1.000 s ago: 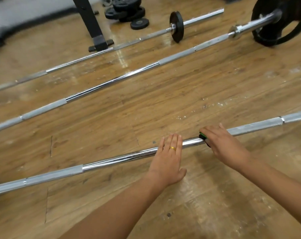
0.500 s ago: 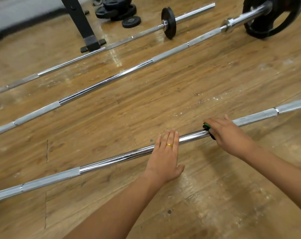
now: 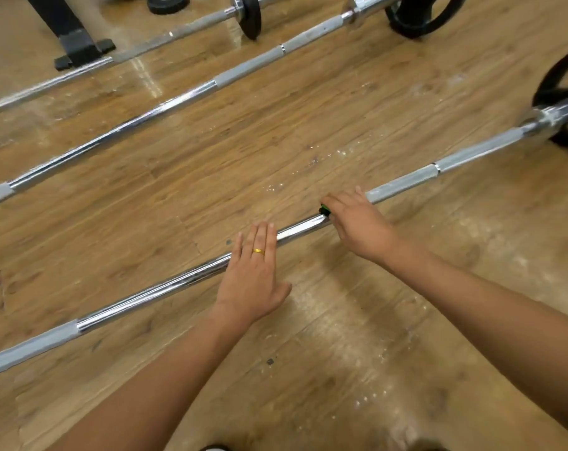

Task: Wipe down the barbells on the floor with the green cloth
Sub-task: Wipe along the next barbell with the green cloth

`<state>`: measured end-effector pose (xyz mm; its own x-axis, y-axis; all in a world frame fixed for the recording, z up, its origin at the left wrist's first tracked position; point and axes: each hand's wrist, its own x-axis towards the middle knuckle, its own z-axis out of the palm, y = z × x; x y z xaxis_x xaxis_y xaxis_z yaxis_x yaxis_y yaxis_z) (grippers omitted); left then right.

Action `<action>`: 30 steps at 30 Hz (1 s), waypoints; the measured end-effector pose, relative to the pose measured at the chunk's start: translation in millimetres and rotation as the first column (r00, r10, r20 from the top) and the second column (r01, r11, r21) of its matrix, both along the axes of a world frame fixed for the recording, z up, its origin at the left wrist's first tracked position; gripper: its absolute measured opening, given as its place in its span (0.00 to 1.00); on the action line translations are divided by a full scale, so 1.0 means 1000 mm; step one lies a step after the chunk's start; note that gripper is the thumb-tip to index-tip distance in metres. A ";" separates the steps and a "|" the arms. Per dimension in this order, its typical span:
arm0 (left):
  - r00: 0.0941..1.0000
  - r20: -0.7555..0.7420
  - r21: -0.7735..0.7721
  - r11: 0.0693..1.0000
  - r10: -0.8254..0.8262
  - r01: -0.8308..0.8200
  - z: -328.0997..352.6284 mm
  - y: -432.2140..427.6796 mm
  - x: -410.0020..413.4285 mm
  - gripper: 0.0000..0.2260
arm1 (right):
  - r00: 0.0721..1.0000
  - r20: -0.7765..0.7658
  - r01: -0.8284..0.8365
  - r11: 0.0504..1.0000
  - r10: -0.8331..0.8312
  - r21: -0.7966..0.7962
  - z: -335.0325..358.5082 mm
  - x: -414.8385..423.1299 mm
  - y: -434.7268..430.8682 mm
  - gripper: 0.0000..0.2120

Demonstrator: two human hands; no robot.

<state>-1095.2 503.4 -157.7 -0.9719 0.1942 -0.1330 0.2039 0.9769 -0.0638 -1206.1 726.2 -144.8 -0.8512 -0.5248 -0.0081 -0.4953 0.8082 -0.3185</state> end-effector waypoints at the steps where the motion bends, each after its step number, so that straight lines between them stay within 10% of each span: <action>1: 1.000 -0.012 0.003 1.000 0.006 -0.005 0.000 -0.001 0.002 0.48 | 0.999 0.012 -0.035 0.999 0.035 0.004 0.000 0.001 -0.003 0.21; 30: 0.999 0.034 0.018 1.000 -0.021 0.021 0.001 0.046 0.085 0.50 | 0.987 -0.007 0.160 0.986 -0.160 -0.056 0.000 0.059 0.072 0.18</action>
<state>-1010.1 549.0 -156.7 -0.9625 0.2172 -0.1622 0.2263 0.9733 -0.0394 -1147.2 797.7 -144.4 -0.9241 -0.3811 0.0276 -0.3649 0.8588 -0.3595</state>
